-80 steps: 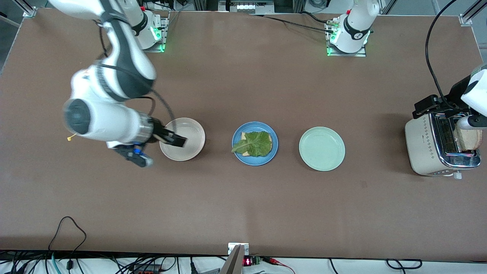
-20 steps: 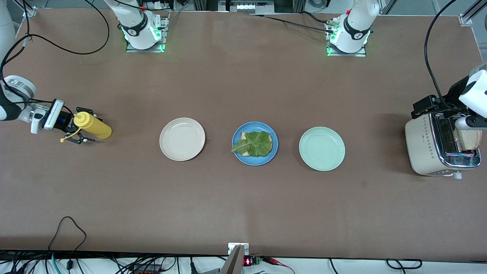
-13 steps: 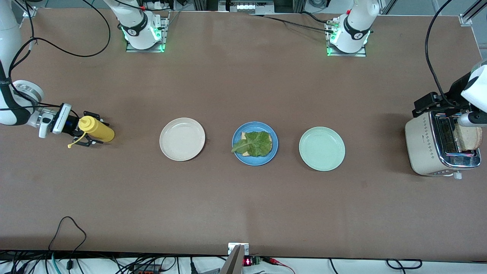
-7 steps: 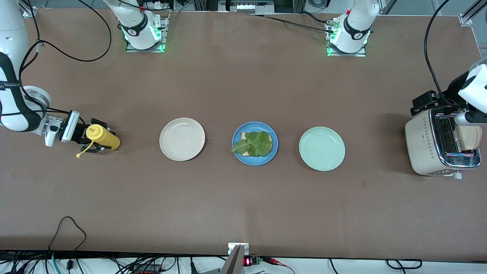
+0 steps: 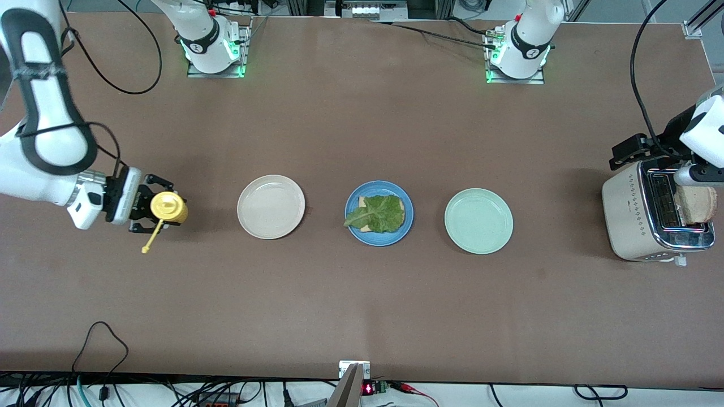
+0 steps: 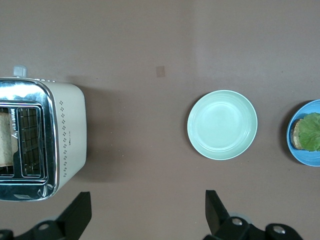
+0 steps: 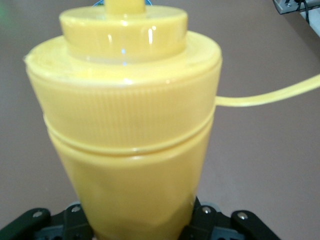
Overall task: Make sandwich in blue plate with both arms
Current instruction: 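Lift and tilt the mustard bottle toward the blue plate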
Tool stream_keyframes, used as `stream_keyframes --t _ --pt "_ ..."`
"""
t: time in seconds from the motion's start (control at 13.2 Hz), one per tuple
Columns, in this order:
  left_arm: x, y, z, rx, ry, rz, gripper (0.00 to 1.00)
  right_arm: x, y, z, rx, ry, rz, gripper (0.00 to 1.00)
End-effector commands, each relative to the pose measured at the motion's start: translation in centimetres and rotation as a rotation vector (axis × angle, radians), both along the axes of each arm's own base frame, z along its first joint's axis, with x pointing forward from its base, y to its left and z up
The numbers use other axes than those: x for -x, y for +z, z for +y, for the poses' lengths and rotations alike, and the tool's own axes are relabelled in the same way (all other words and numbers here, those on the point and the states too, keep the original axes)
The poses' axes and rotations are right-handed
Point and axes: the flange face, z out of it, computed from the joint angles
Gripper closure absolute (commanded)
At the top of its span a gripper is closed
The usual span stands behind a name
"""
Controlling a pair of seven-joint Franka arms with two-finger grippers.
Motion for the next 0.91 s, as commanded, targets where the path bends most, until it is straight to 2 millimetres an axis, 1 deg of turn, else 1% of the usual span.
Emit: stream_keyframes --t 0.0,0.08,0.23,0.38,0.53,0.6,0.68,0.83 --pt "0.3 0.3 0.0 0.005 -0.007 0.006 0.00 1.1 3.7 6.4 0.134 -0.064 0.022 1.00" --pt "0.3 0.2 0.0 0.005 -0.007 0.006 0.00 1.4 4.7 9.0 0.192 -0.082 0.025 1.00" --pt "0.1 -0.1 0.0 0.005 -0.007 0.009 0.00 2.4 5.7 14.7 0.313 -0.108 0.031 1.00" --pt "0.0 -0.3 0.0 0.005 -0.004 0.011 0.00 3.7 6.2 20.2 0.429 -0.127 -0.001 1.00" --pt "-0.2 -0.6 0.0 0.006 -0.004 0.015 0.00 5.2 5.0 25.0 0.505 -0.149 -0.037 1.00" --pt "-0.3 -0.8 -0.1 0.007 -0.004 0.017 0.00 6.1 3.8 27.6 0.548 -0.124 -0.052 1.00" --pt "-0.4 -0.9 0.0 0.008 -0.002 0.014 0.00 6.2 3.1 29.4 0.569 -0.139 -0.063 1.00" --pt "-0.4 -0.9 0.1 0.009 0.001 0.015 0.00 6.0 1.0 32.8 0.600 -0.159 -0.074 1.00"
